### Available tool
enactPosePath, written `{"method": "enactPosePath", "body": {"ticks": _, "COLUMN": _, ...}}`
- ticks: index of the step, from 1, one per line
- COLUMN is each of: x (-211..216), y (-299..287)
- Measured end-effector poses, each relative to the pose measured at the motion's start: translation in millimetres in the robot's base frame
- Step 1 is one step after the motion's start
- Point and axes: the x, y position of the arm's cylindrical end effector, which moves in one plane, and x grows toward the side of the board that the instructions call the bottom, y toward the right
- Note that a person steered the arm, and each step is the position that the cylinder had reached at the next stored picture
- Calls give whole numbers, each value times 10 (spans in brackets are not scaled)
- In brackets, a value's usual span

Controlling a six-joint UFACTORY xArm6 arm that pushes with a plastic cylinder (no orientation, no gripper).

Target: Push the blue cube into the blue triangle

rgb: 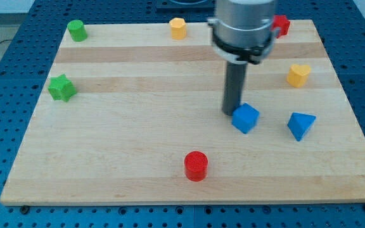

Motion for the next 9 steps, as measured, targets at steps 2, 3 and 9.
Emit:
{"method": "enactPosePath", "body": {"ticks": 2, "x": 65, "y": 320}}
{"method": "enactPosePath", "body": {"ticks": 3, "x": 63, "y": -186}}
{"method": "enactPosePath", "body": {"ticks": 9, "x": 480, "y": 273}}
